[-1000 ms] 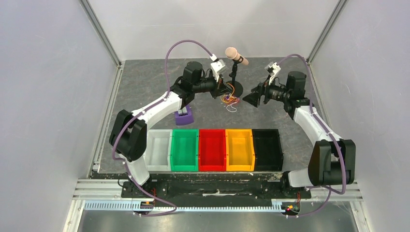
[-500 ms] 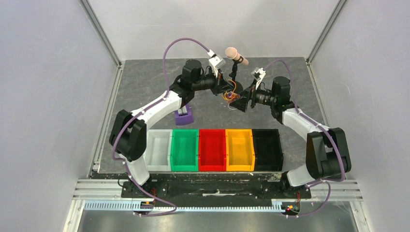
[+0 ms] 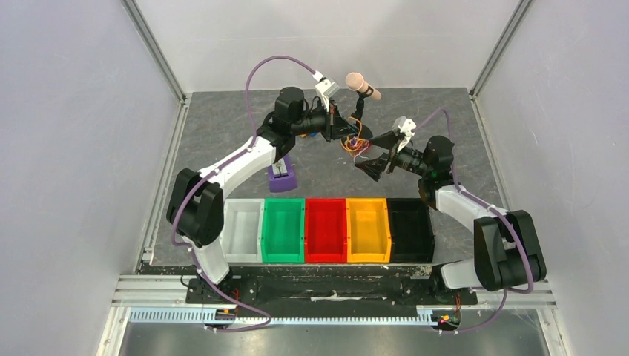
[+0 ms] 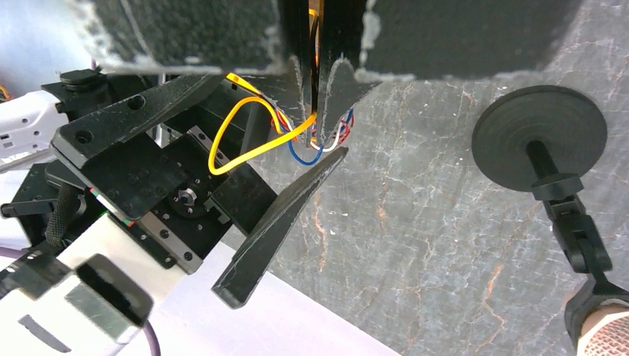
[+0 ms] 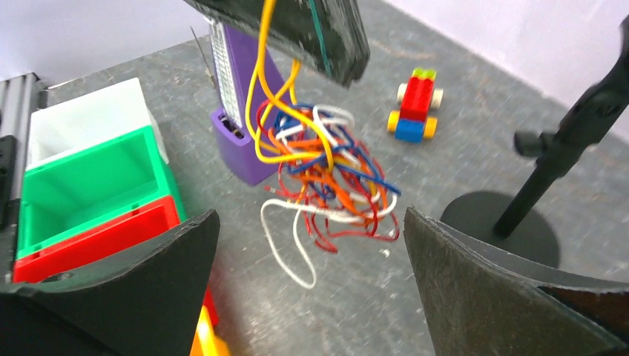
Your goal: Untangle the cables
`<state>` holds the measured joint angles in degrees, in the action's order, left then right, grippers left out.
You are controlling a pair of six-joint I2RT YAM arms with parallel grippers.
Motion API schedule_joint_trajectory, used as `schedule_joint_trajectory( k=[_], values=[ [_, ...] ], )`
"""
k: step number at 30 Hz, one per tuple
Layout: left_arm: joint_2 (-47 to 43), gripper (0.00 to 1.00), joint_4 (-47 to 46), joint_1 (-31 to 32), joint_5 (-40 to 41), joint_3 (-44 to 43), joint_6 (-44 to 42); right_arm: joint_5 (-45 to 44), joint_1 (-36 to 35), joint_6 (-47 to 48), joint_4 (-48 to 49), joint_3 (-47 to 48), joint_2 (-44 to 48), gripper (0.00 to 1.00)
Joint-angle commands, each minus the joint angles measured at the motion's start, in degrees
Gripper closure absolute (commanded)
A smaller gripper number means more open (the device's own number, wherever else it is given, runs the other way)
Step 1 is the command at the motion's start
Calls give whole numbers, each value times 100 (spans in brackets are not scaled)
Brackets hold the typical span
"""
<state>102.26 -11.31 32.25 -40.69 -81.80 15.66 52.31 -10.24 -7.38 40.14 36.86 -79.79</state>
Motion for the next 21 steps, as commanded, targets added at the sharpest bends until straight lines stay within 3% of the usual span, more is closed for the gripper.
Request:
schedule_joint_trajectory(
  k=[1, 5, 8, 12, 14, 16, 18, 19, 21],
  values=[
    [-118, 98, -290, 1, -282, -225, 444, -206, -125, 667, 743, 91, 144, 2],
    [-140, 98, -310, 6, -304, -228, 528, -169, -259, 1157, 536, 156, 75, 4],
    [-163, 98, -303, 2, -360, -216, 587, -169, -326, 1329, 543, 141, 51, 13],
    [-214, 98, -161, 1, -396, -205, 521, -158, -347, 1336, 736, 90, 137, 44],
    [-262, 98, -97, 1, -388, -180, 429, -143, -346, 1421, 784, 41, 233, 70],
    [-304, 98, -15, -4, -319, -181, 331, -134, -340, 1614, 525, 77, 310, 87],
    [-364, 98, 85, -16, -229, -216, 194, -151, -347, 1830, 202, 130, 351, 100],
    [-406, 97, 180, -25, -196, -256, 47, -160, -342, 1942, 18, 153, 380, 100],
    [-512, 84, 542, -18, -90, -324, -537, -169, -347, 2108, -351, 228, 420, 100]
  ],
)
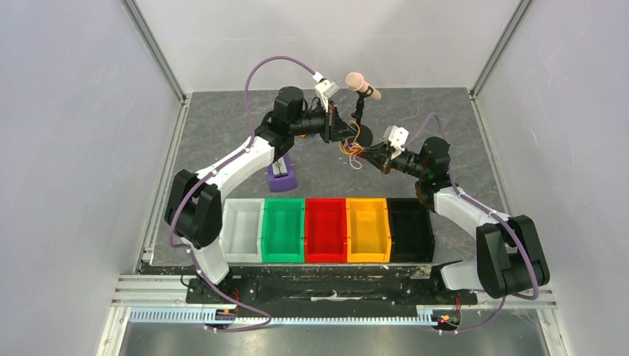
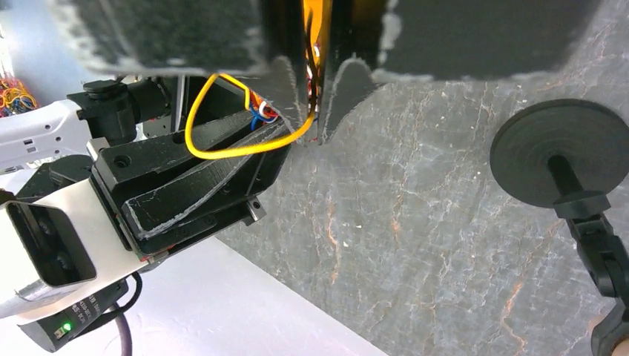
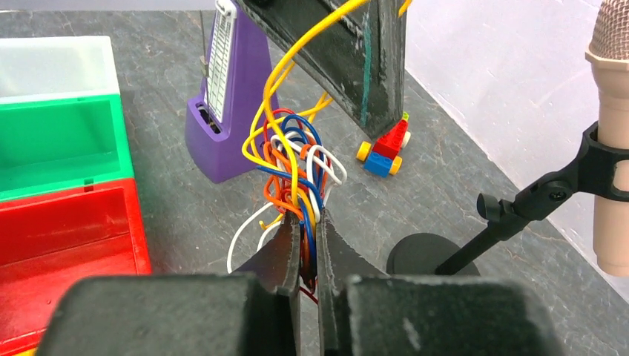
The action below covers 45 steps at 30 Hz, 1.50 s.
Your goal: Untangle the cables
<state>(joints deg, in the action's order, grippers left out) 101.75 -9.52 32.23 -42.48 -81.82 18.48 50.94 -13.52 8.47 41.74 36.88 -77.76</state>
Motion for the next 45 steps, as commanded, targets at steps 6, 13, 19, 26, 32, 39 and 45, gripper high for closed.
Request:
schedule_joint_trajectory(
  k=[6, 13, 19, 26, 32, 39, 45],
  values=[
    [-866, 43, 1308, 20, 1039, -344, -3085, 91, -15, 793, -1391, 478, 287, 100],
    [-1074, 37, 1916, 281, 1225, -258, -5817, 466, -17, 1265, -2283, 761, 213, 100],
    [-1129, 38, 2666, 324, 253, -414, -7069, 651, -49, 2090, -3558, 1215, 73, 100],
    [-1113, 43, 2222, 594, 156, -141, -7443, 677, -154, 2579, -4316, 1418, -17, 100],
    [-1026, 45, 2138, 685, 40, -178, -7355, 640, -168, 2709, -4560, 1497, -54, 100],
    [-958, 39, 2279, 723, 63, -4, -7609, 663, -182, 2667, -4581, 1532, -62, 100],
    [-889, 40, 2118, 771, 24, 126, -7693, 664, -219, 2687, -4657, 1576, -65, 100]
  ],
)
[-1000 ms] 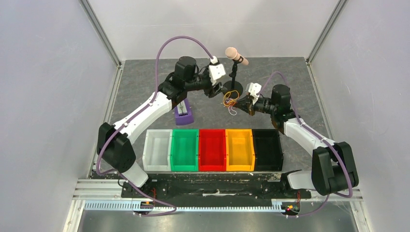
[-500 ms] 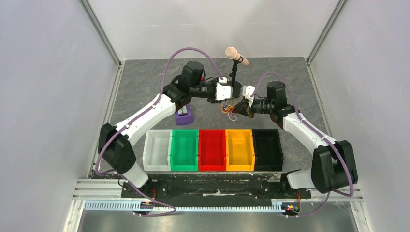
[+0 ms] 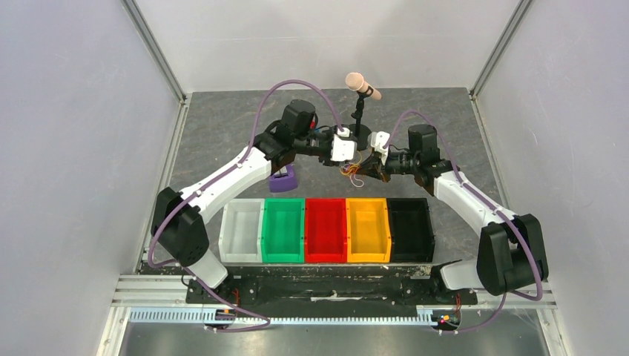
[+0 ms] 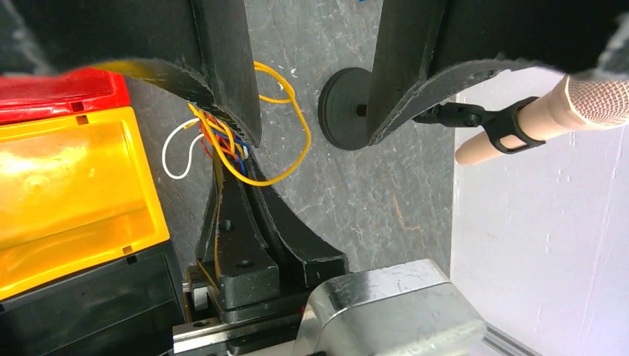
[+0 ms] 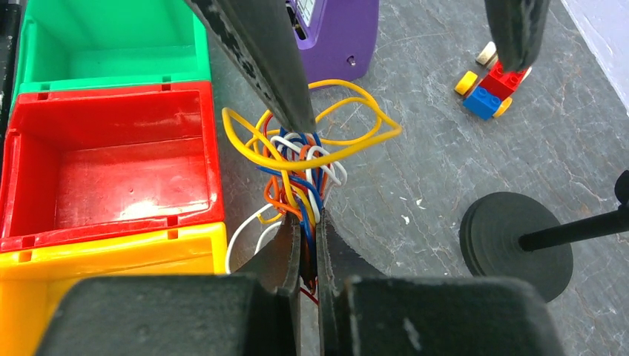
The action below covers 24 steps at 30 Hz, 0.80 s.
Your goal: Untangle the cables
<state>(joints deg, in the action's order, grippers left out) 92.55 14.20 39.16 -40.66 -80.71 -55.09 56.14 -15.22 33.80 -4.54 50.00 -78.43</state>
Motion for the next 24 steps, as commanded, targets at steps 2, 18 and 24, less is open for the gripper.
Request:
schedule_joint_trajectory(
  k=[2, 18, 24],
  values=[
    [80, 41, -361, 138, -114, -6, -298, 143, -90, 139, -29, 257, 19, 100],
    [-296, 98, -1715, 293, 807, 680, 1133, 166, 221, -310, 40, 46, 164, 100],
    [-725, 98, -2716, 51, 1982, 682, 2514, 156, 545, -334, 23, -229, 143, 100]
  ],
)
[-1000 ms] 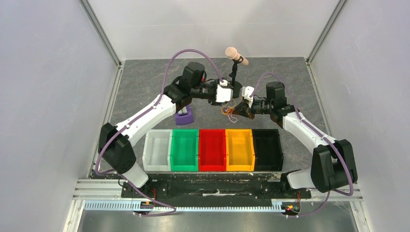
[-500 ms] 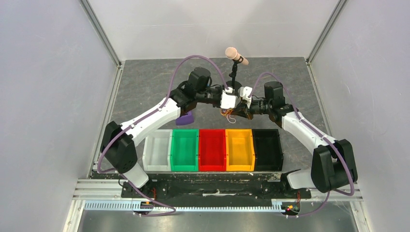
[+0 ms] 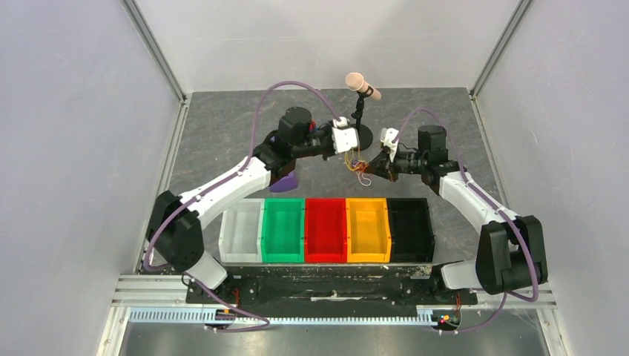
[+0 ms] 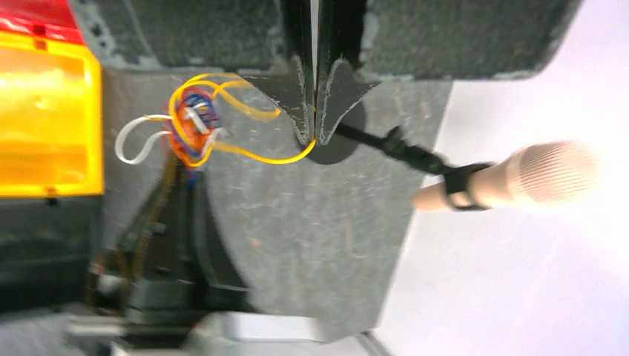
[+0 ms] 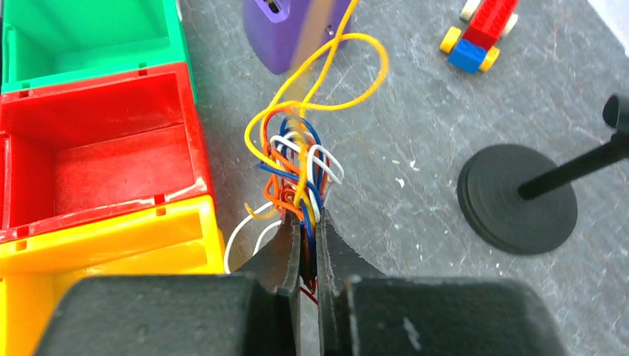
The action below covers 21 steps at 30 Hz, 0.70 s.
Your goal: Untangle the cables
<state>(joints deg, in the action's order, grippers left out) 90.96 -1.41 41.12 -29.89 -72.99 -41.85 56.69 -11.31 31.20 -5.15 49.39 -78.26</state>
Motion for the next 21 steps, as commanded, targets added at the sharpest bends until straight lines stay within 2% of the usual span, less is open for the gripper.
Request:
schedule_joint_trajectory(
  k=[1, 5, 10, 21],
  values=[
    [-630, 98, -1262, -179, 1117, -137, 1313, 97, 192, -77, 69, -191, 93, 100],
    [-735, 98, -1465, -276, 2008, -435, 1671, 97, 320, -69, -70, -203, 9, 100],
    [-809, 98, -1514, -476, 2644, -776, 1793, 73, 478, 62, -214, -245, 21, 100],
    [-1206, 98, -944, -852, 2785, -1555, 2095, -272, 1254, 1180, -1251, -78, -646, 100]
  ],
)
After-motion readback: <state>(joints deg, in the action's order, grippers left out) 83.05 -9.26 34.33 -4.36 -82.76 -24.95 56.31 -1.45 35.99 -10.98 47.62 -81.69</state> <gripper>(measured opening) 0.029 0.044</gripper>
